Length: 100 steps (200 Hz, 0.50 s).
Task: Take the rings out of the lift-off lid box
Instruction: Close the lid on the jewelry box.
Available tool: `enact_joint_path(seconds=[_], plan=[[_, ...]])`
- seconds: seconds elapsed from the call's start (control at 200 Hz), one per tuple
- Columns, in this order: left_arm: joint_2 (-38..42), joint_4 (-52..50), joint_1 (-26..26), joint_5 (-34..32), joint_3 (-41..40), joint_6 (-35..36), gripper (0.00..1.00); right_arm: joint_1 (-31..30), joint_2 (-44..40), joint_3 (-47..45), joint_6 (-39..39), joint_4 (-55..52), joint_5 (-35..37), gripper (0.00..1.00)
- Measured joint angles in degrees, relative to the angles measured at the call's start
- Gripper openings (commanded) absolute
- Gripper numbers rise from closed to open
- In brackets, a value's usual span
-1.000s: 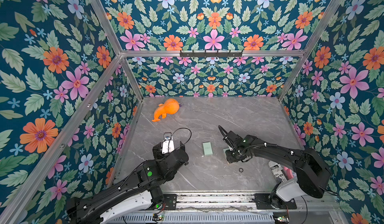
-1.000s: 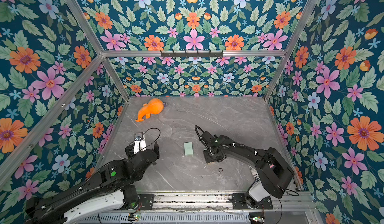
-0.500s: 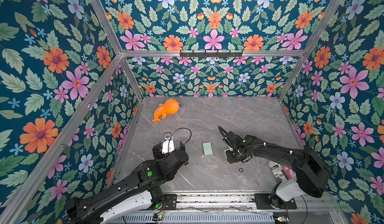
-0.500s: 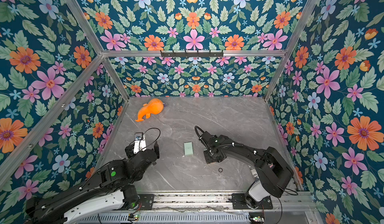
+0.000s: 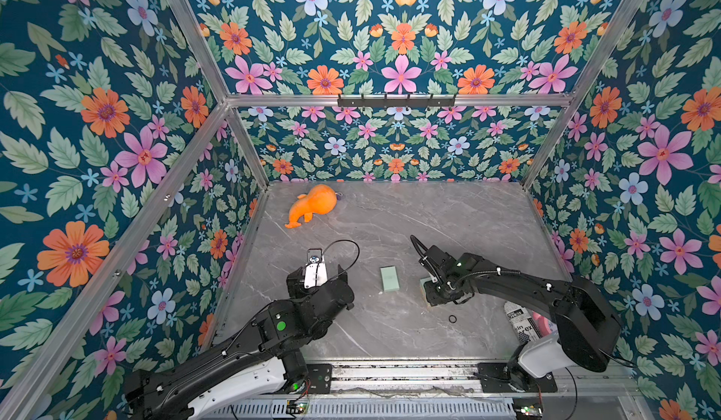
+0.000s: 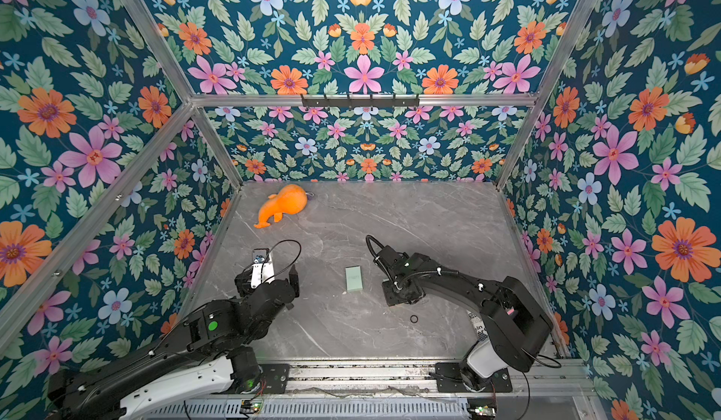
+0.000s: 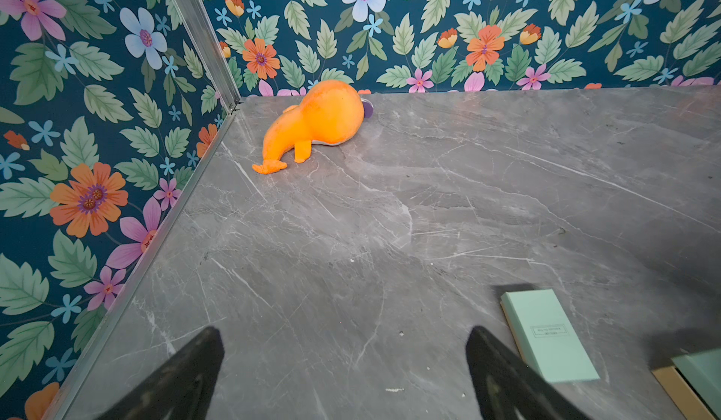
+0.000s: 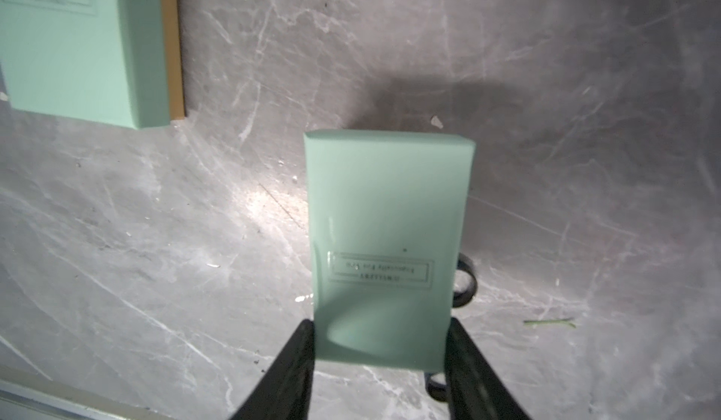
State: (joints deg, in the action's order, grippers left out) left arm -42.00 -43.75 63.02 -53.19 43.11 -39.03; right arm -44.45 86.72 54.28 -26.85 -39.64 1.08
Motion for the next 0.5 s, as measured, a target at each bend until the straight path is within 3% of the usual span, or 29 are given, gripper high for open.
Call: enact_joint_path(seconds=[0.5], plan=[[0.0,0.0,0.0,0.0,0.0,0.0,0.99,0.0,0.4,0.0,0.0,0.2,0.1,0.38]])
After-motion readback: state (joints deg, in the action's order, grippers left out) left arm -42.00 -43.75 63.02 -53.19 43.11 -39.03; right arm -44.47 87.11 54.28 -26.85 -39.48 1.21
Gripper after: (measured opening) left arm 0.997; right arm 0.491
